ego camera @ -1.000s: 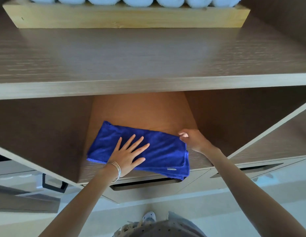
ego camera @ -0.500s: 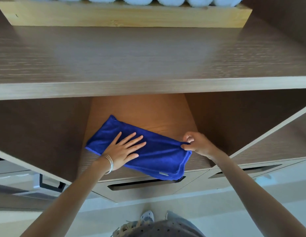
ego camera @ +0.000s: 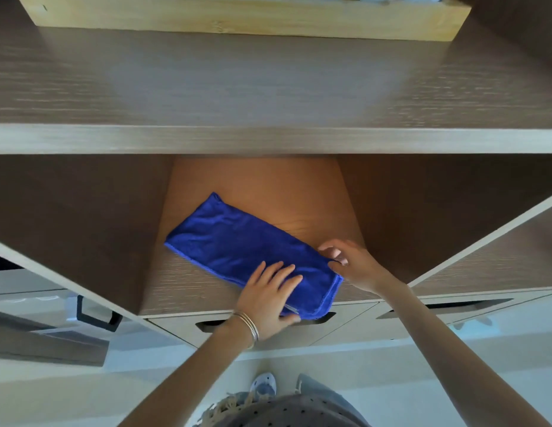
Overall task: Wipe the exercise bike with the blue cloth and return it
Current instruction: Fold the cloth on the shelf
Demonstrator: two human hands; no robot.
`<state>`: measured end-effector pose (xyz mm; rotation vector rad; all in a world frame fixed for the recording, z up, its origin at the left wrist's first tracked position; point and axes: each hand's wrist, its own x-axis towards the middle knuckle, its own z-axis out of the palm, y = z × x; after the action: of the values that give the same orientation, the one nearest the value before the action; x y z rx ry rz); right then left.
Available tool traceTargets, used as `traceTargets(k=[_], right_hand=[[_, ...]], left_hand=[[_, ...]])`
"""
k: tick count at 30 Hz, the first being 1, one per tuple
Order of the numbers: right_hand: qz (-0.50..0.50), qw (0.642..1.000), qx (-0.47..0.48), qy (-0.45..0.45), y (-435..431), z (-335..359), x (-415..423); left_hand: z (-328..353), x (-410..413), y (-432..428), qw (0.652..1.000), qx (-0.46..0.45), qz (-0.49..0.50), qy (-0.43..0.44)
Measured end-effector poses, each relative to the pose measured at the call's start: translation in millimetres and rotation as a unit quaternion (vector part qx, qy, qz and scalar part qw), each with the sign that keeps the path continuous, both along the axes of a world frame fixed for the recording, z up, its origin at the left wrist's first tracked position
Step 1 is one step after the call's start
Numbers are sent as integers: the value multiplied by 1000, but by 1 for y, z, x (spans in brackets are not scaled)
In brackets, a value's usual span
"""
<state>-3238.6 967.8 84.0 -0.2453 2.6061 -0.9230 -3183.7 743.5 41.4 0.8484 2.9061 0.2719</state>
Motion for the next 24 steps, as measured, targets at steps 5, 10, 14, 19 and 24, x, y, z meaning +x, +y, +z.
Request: traceTargets(k=[5,10,14,19,24], right_hand=[[86,987,118,69,2,4,-4],[183,953,131,202,2,1,2],[240,936,149,210,13,-6,4],[303,923,212,110,28,-14,9],[276,927,133,216,17,-3,16]], left_hand=[[-10,19,22,991,-112,55,42],[-8,18,23,994,-21,62,86],[-3,25,21,988,74,61,120],[8,32,23,954,221,132,152],[29,40,23,879,355,316,42]])
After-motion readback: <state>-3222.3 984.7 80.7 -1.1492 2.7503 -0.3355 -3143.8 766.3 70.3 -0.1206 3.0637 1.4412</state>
